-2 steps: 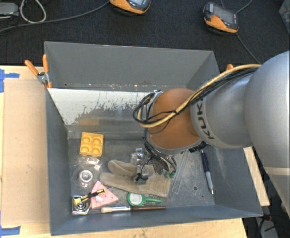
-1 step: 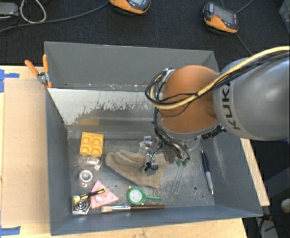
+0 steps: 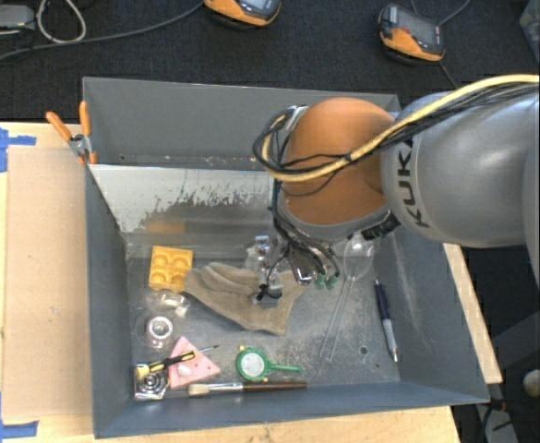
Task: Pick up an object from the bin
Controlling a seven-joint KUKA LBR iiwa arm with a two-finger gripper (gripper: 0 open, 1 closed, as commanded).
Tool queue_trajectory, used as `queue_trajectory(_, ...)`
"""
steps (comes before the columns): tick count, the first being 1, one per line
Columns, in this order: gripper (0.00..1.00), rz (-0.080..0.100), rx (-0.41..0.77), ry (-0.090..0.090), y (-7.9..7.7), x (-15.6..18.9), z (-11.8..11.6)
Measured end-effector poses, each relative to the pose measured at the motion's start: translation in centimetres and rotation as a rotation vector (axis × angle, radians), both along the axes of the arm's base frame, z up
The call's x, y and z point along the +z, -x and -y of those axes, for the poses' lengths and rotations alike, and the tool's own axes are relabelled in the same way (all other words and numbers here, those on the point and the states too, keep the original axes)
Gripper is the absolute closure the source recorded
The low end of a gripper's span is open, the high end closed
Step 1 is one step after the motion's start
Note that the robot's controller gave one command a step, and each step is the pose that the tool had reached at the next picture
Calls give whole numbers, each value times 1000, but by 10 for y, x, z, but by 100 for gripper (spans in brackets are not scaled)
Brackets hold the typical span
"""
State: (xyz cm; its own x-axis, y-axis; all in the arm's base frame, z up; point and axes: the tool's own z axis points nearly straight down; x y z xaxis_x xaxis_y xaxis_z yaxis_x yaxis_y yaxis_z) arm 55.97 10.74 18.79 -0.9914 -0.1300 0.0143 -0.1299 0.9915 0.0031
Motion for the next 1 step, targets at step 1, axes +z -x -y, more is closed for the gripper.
queue_trajectory(1,100,2,7,1,16,87,2)
